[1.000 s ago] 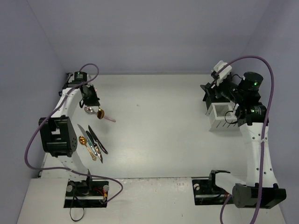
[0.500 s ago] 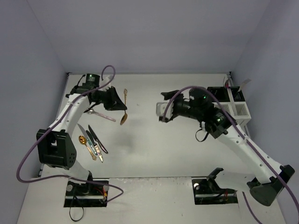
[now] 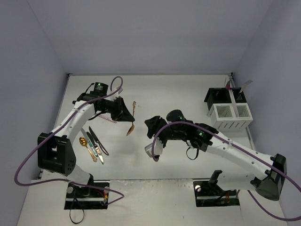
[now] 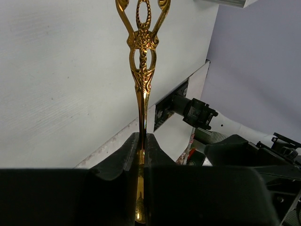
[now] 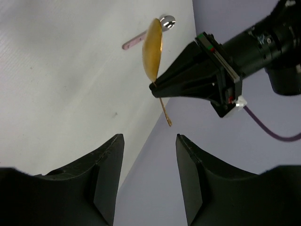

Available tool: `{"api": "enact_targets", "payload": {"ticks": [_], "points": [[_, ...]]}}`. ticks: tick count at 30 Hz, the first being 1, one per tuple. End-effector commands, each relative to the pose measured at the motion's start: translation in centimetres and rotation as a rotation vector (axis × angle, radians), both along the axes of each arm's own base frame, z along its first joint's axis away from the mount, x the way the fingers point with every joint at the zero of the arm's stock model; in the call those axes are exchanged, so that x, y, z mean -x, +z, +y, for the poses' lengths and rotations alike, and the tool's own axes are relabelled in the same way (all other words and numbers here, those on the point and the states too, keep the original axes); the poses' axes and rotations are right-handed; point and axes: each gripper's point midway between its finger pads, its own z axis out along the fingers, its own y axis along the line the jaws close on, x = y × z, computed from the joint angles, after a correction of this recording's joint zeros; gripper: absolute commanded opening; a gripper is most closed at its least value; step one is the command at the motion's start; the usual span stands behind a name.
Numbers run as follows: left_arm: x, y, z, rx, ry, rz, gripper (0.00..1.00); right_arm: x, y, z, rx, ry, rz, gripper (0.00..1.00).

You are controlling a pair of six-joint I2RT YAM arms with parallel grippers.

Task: Sort the eating utensils into containers

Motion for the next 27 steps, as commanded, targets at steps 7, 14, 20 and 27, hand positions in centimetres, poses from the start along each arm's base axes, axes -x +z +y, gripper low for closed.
{"api": "enact_targets", "payload": {"ticks": [7,14,20,27], "points": [[1.3,1.6,-2.5,-0.001,-0.071,-0.085,0.0,0.8,-2.0,3.6,0.045,0.136,-0.049,0.47],[1.7,1.1,-3.1,-0.056,-0.089,-0.13,0.0,1.6,-3.5,4.8,0.069,0.163,-0.005,0.49],[1.7,1.1,-3.7,-0.068,-0.101,-0.144,0.0,1.9,-4.5,5.7,0.081,0.166,0.037,0.48],[2.0,1.0,-3.9,-0.074,-0.106,-0.14,0.0,1.3,-4.8,6.8,0.079,0.14,0.065,0.42]]}}
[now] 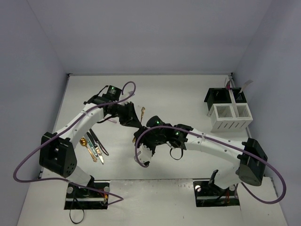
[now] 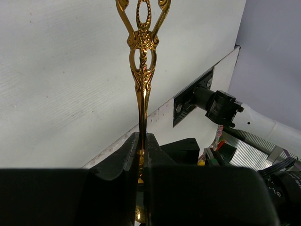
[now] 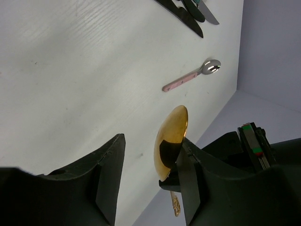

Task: Sort the eating utensils into containers

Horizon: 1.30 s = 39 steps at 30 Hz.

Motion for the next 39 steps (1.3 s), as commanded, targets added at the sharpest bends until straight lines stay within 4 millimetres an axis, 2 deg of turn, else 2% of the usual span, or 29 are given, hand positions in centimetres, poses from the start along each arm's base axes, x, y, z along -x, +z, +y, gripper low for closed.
{"api": "enact_targets", "payload": {"ticks": [1,6,8,9,11,16,17,22,23,26,28,30,32,33,35,36,39], "points": [[-0.4,2.5,-0.6,0.04,-0.014,-0.091,0.0,-0.6,3.0,2.2,-0.093,-0.007,-0.013,0.4],[-0.1,2.2,-0.4,0.025,-0.01,-0.097,0.0,-0.8,3.2,2.5,-0.1,-0.022,0.0,0.22],[-0.1,2.2,-0.3,0.02,-0.009,-0.104,0.04,-0.8,3.6,2.5,-0.111,-0.026,0.002,0.08],[-0.1,2.2,-0.3,0.017,-0.007,-0.107,0.1,-0.8,3.8,2.5,-0.115,-0.029,0.002,0.04],[-0.3,2.3,-0.2,0.014,-0.009,-0.12,0.29,-0.7,4.2,2.5,-0.127,-0.034,0.01,0.0],[-1.2,3.0,0.3,0.014,0.008,-0.153,0.76,0.2,5.3,2.4,-0.16,-0.048,0.04,0.0],[-1.4,3.2,0.4,0.017,0.012,-0.159,0.82,0.3,5.6,2.4,-0.166,-0.049,0.044,0.0],[-2.7,5.5,2.1,0.0,0.051,-0.257,0.85,1.0,7.0,1.5,-0.211,-0.102,0.088,0.0],[-3.4,5.9,3.1,-0.013,0.078,-0.285,0.85,1.0,7.3,1.2,-0.224,-0.126,0.104,0.0],[-6.2,7.1,7.7,-0.101,0.208,-0.405,0.86,0.0,8.8,0.0,-0.278,-0.233,0.16,0.0],[-7.7,7.7,10.3,-0.139,0.274,-0.454,0.86,-1.8,9.9,-1.1,-0.331,-0.343,0.229,0.0],[-9.1,7.9,13.3,-0.175,0.331,-0.49,0.86,-5.6,11.9,-3.1,-0.428,-0.526,0.334,0.0],[-9.6,7.6,14.6,-0.195,0.349,-0.498,0.86,-9.4,13.7,-5.2,-0.519,-0.68,0.418,0.0],[-9.8,7.6,15.1,-0.188,0.35,-0.501,0.86,-12.2,14.7,-6.9,-0.595,-0.809,0.517,0.0],[-10.0,7.5,15.5,-0.194,0.347,-0.529,0.86,-17.8,18.7,-12.1,-0.764,-0.967,0.567,0.0],[-9.9,6.8,15.6,-0.204,0.344,-0.529,0.86,-19.3,18.8,-13.3,-0.81,-1.028,0.629,0.0],[-10.7,7.0,16.3,-0.242,0.347,-0.643,0.86,-23.7,21.1,-20.2,-0.958,-1.174,0.639,0.0]]}}
